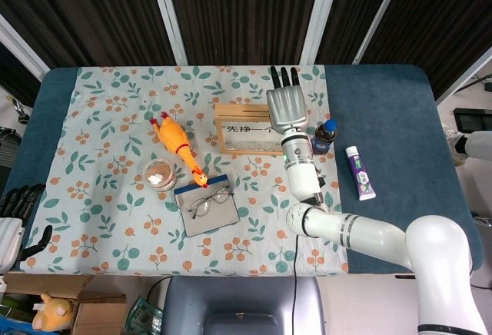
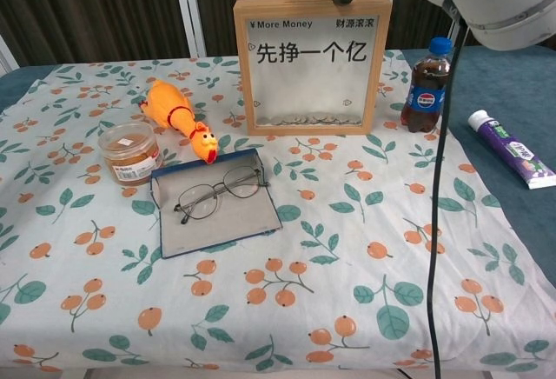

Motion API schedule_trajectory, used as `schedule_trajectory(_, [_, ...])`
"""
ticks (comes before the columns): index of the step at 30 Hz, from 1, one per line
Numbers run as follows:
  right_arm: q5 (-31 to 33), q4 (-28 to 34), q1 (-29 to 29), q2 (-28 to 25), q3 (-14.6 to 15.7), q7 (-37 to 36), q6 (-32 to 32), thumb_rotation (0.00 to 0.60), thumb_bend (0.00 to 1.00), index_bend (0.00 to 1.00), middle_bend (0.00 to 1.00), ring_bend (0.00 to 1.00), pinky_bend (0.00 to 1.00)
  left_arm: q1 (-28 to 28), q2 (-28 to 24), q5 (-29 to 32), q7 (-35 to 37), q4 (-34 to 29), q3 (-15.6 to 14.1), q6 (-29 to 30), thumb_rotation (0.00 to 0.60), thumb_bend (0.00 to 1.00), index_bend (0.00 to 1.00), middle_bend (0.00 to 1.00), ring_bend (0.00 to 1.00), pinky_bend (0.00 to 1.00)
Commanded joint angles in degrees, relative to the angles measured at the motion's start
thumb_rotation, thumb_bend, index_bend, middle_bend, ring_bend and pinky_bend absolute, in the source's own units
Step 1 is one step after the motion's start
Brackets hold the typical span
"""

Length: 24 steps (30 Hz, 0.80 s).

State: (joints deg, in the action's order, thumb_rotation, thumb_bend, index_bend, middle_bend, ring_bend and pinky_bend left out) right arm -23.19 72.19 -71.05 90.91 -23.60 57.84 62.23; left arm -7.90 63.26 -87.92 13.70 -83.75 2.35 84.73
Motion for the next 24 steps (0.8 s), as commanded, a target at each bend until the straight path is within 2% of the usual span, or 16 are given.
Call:
schedule_trajectory(1, [0.0, -0.1, -0.1, 0.1, 0.1, 0.0, 0.0, 0.600, 0.56, 0.69, 0.14, 0.00, 0.00, 0.0, 0.0, 0.0, 0.0, 0.0, 0.0, 0.0, 0.600, 0.44, 0.00, 0.08, 0.01, 0.02])
schedule_trajectory(9, [-0.4, -0.8, -0.7, 0.9, 0.5, 0.3, 0.2, 0.600, 0.56, 0.69, 0.14, 0.00, 0.00, 0.1, -0.1, 0.0, 0.2, 0.0, 0.0, 0.1, 0.600, 0.45, 0.00, 0.08, 0.01, 0.02])
schedule_trajectory(16, [-0.9, -1.2, -0.8, 1.2, 0.8, 0.1, 0.2, 0.600, 0.56, 0.62, 0.14, 0.00, 0.00, 0.2, -0.1, 0.0, 0.2, -0.1, 0.1, 0.4, 0.600, 0.46, 0.00, 0.09, 0.01, 0.02])
schedule_trajectory(24, [-1.6, -0.8, -0.8, 1.2, 0.6, -0.5, 0.6, 0.600, 0.56, 0.60, 0.14, 0.00, 0.00, 0.3, -0.1, -0.1, 0.4, -0.1, 0.1, 0.6, 0.600, 0.46, 0.00, 0.09, 0.01, 0.02])
